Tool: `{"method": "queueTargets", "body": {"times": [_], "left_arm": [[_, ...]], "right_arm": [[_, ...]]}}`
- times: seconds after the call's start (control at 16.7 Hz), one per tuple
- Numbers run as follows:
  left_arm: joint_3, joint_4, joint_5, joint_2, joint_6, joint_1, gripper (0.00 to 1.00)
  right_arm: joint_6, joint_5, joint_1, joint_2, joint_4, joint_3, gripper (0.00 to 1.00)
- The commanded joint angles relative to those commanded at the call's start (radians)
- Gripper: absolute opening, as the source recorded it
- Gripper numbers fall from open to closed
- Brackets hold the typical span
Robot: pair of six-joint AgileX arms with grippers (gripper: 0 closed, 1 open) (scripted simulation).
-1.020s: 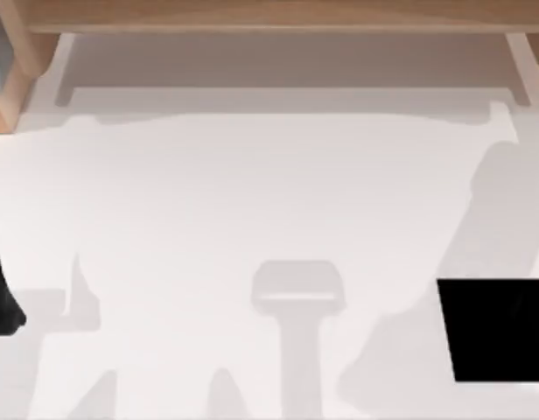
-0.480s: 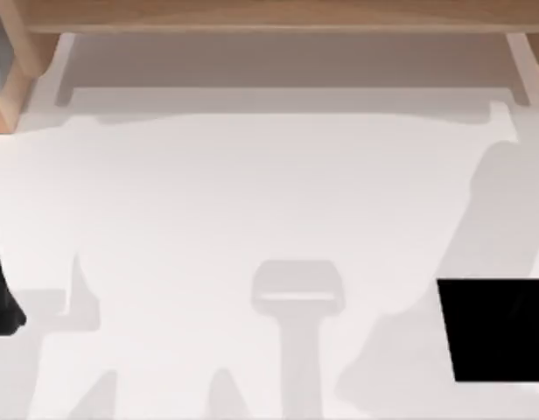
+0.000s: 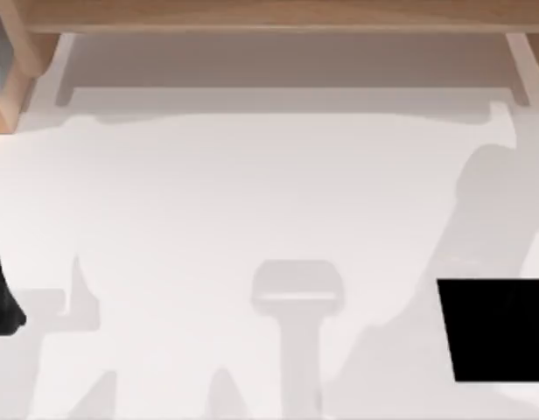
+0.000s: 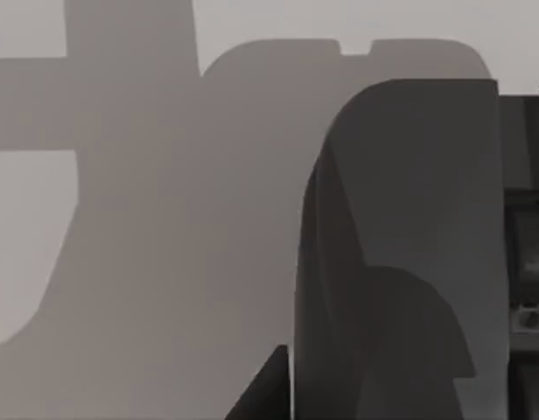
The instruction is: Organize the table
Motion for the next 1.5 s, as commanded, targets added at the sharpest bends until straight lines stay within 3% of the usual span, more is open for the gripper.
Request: {"method": "queueTargets", "body": {"times": [0.48,1.02,1.5], "left_arm": [[0.000,0.000,0.000,0.000,0.000,0.000,1.00],[0.000,0.000,0.000,0.000,0.000,0.000,1.00],[0.000,0.000,0.000,0.000,0.000,0.000,1.00]], "right_arm": [[0.132,0.072,0.064,-0.333,0.069,-0.213,0.00],[0.407,0.111,0.372,-0.720,0.267,-0.699,0.00],[0.628,0.091,0.622,-0.898,0.421,-1.205,0.00]]}}
